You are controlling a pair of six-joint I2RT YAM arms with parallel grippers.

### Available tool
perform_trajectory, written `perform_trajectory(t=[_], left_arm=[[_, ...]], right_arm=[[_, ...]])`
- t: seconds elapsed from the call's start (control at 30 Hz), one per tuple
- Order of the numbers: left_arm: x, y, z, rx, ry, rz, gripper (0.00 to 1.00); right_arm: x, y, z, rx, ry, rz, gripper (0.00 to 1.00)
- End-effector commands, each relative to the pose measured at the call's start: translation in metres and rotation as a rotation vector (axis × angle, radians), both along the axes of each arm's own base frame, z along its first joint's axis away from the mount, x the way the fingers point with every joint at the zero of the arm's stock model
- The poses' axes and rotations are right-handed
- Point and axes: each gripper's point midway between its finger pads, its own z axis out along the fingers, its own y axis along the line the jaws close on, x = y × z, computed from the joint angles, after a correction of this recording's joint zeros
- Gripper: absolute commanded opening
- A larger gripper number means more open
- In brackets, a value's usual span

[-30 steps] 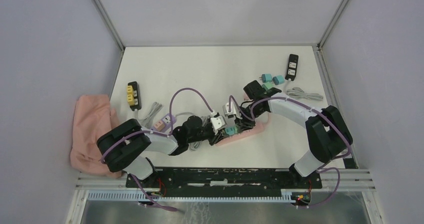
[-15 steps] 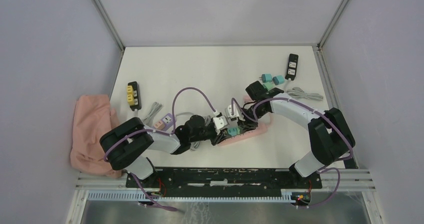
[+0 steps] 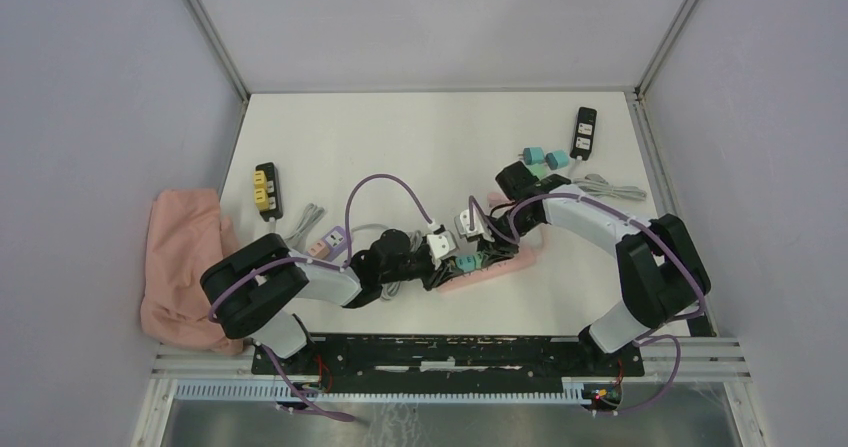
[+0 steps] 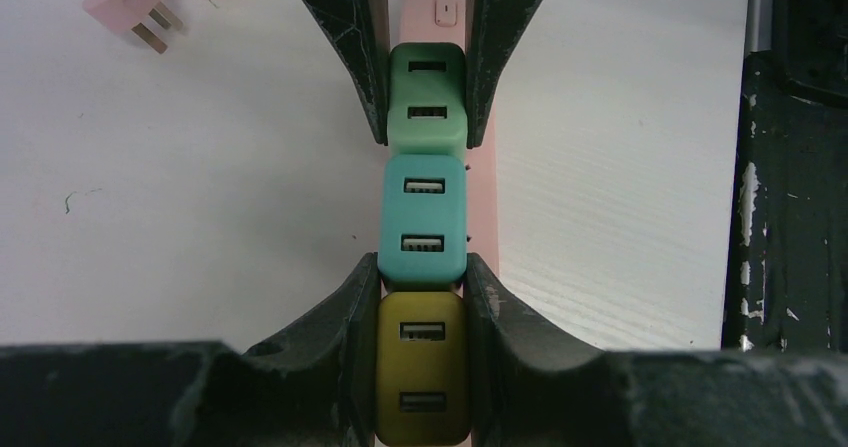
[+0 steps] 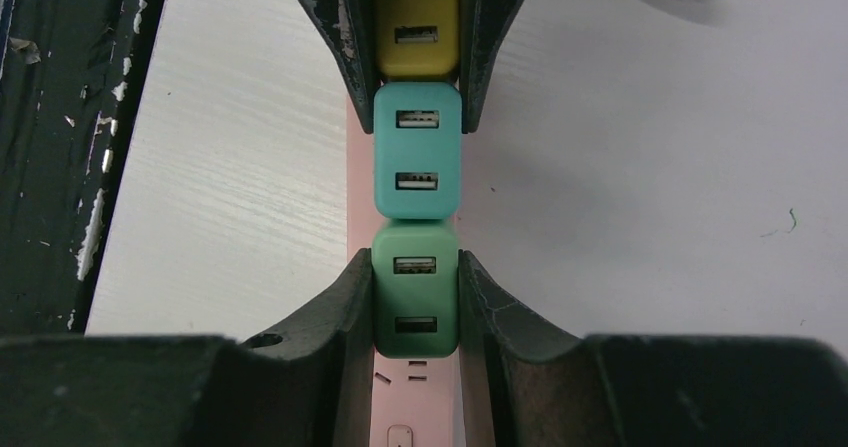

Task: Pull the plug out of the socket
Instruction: Remove the plug from the socket.

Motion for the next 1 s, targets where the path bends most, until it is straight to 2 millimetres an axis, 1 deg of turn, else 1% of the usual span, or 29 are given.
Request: perform_trajectory(t=[0.0, 0.03, 0.1, 0.2, 0.27, 0.33, 0.43, 0.53, 0.6, 0.67, 0.7, 0.77, 0.83, 0.9, 0.97], left_arm=[[-0.002, 0.018, -0.032, 0.111, 0.044, 0.031, 0.03], [-0.002, 0.017, -0.031, 0.109, 0.042, 0.032, 0.03], [-0.002, 0.018, -0.031, 0.109, 0.044, 0.033, 0.03], [-0.002, 0.017, -0.031, 0.109, 0.046, 0.029, 0.03], [-0.003, 0.017, -0.031, 0.113, 0.048, 0.025, 0.03], [-0.002, 0.017, -0.032, 0.118, 0.049, 0.024, 0.03], [-0.002, 0.016, -0.033, 0.124, 0.049, 0.017, 0.03], [-0.003, 0.014, -0.035, 0.133, 0.055, 0.008, 0.03], [-0.003, 0.013, -0.037, 0.140, 0.061, 0.002, 0.03], [-0.003, 0.013, -0.039, 0.145, 0.066, 0.000, 0.03], [-0.003, 0.013, -0.040, 0.147, 0.066, 0.000, 0.03], [-0.003, 0.013, -0.040, 0.148, 0.067, 0.000, 0.03], [-0.004, 0.013, -0.040, 0.148, 0.068, 0.000, 0.03], [-0.003, 0.013, -0.041, 0.151, 0.070, -0.002, 0.03], [-0.003, 0.012, -0.041, 0.153, 0.072, -0.005, 0.03]], right_arm=[[-0.016, 0.028, 0.032, 0.098, 0.091, 0.007, 0.00], [-0.010, 0.031, 0.037, 0.103, 0.089, -0.005, 0.00], [-0.001, 0.026, 0.036, 0.083, 0.083, -0.036, 0.00], [0.012, 0.008, 0.027, 0.056, 0.055, -0.082, 0.00], [0.012, -0.003, 0.022, 0.039, 0.041, -0.084, 0.00], [0.004, -0.005, 0.022, 0.041, 0.036, -0.049, 0.00], [-0.007, 0.000, 0.021, 0.050, 0.028, 0.003, 0.00], [-0.015, 0.017, 0.027, 0.086, 0.058, 0.011, 0.00], [-0.009, 0.027, 0.038, 0.125, 0.086, -0.033, 0.00], [0.001, 0.028, 0.046, 0.148, 0.095, -0.080, 0.00], [0.007, 0.025, 0.049, 0.163, 0.103, -0.108, 0.00], [0.019, 0.012, 0.050, 0.174, 0.105, -0.156, 0.00], [0.022, -0.004, 0.043, 0.136, 0.066, -0.156, 0.00], [0.012, -0.012, 0.037, 0.118, 0.042, -0.105, 0.00], [-0.002, -0.011, 0.037, 0.140, 0.040, -0.033, 0.00]])
